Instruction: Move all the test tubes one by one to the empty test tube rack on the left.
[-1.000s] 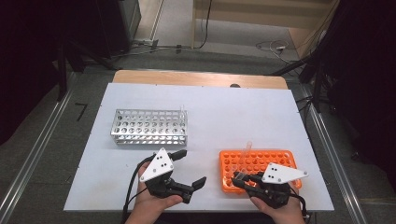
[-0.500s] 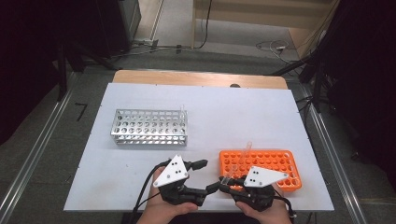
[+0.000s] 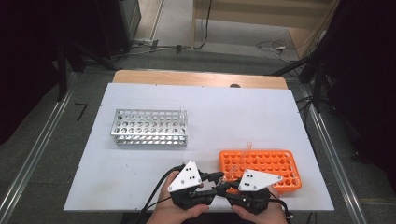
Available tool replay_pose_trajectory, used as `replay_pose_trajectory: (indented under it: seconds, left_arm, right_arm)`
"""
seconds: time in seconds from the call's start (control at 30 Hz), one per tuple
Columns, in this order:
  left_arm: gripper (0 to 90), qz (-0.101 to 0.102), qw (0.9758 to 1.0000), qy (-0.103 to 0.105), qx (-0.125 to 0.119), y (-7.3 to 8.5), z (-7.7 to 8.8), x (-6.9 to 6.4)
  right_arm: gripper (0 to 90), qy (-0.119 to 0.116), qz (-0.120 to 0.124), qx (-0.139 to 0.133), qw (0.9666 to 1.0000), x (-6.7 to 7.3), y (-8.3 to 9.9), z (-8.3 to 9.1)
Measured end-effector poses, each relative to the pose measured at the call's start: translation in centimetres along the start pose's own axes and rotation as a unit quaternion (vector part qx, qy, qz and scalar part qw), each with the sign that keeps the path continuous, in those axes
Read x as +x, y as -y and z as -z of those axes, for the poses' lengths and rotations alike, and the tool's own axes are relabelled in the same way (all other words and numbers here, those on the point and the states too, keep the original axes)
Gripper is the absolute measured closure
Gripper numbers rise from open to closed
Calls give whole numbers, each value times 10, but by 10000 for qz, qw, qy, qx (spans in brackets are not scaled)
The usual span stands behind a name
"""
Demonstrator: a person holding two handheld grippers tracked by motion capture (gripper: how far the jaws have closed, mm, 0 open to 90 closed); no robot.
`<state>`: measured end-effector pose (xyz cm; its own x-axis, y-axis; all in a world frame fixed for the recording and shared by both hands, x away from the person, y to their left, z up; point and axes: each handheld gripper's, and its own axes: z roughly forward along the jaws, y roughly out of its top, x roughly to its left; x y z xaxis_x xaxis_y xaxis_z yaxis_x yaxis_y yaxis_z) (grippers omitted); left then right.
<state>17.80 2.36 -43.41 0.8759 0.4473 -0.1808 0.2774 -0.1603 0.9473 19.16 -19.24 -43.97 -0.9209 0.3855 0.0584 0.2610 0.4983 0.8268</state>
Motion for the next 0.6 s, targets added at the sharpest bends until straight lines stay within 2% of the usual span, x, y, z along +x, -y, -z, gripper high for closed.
replay_pose_trajectory:
  seconds: [0.2, 0.6]
  left_arm:
    - [728, -63, 10000, -23, -9, 0, 0, -1]
    - [756, -163, 9997, -175, -18, -1, 1, 0]
  right_arm:
    - [737, -28, 2, 12, 10000, 1, 0, -1]
    - [736, -41, -63, -40, 10000, -1, 1, -1]
